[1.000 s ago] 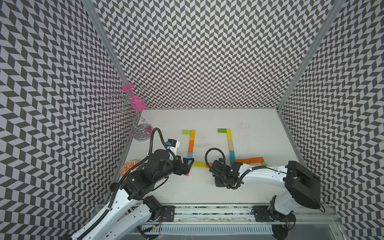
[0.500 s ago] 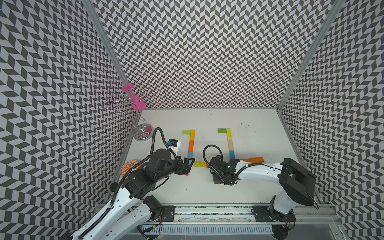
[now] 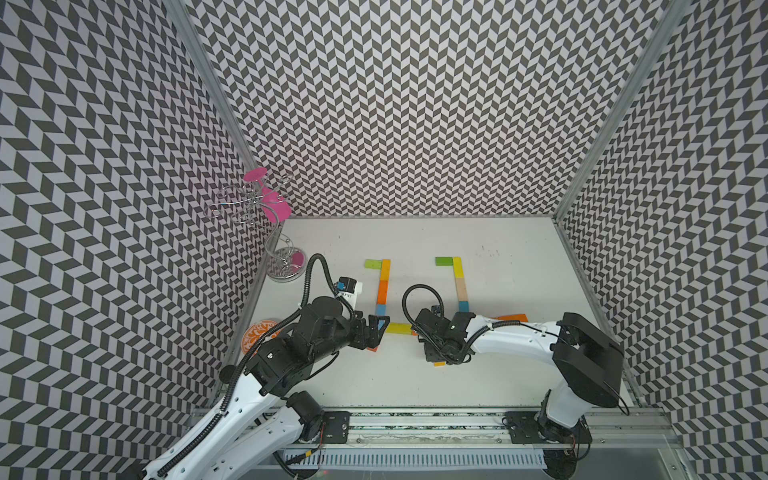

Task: Assemble a giraffe with building blocks
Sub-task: Assemble the building block at the center of the board.

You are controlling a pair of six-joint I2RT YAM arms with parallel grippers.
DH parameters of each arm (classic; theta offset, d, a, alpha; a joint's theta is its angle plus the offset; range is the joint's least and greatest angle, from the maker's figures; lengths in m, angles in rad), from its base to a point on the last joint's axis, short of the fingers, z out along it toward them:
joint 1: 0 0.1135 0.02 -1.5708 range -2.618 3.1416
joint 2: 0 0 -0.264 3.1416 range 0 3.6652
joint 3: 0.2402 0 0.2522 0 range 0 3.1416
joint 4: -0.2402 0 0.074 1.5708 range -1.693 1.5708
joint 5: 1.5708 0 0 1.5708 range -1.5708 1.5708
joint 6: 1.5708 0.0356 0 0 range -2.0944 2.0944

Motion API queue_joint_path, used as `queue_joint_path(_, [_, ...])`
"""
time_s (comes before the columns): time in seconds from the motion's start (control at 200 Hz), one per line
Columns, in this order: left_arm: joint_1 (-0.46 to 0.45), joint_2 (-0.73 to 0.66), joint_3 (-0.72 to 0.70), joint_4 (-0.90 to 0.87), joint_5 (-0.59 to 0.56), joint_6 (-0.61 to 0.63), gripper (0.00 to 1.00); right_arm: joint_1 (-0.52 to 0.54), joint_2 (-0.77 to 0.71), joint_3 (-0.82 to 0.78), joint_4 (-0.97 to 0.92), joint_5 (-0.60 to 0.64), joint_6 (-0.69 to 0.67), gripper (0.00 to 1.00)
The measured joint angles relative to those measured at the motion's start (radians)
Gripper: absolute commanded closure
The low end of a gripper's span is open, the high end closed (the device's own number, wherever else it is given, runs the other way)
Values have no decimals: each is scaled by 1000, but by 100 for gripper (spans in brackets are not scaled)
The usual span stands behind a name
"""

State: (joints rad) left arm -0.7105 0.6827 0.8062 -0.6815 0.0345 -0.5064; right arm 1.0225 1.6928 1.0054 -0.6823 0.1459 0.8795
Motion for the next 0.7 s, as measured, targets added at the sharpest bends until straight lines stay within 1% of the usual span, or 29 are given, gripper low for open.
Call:
queue_joint_path(0.145, [0, 7, 0, 0, 0, 4, 13, -12, 0, 0, -5, 4, 0, 80])
queue_joint_path(0.541, [5, 11, 0, 0, 0, 16, 13, -20, 19, 21, -1, 3, -4, 73])
queue_joint_path(0.621, [5, 12, 0, 0, 0, 17, 13, -23, 21, 21, 3, 3, -5, 69])
queue_joint_path(0.701, [8, 16, 0, 0, 0, 18, 13, -27, 23, 21, 8, -4, -8, 59])
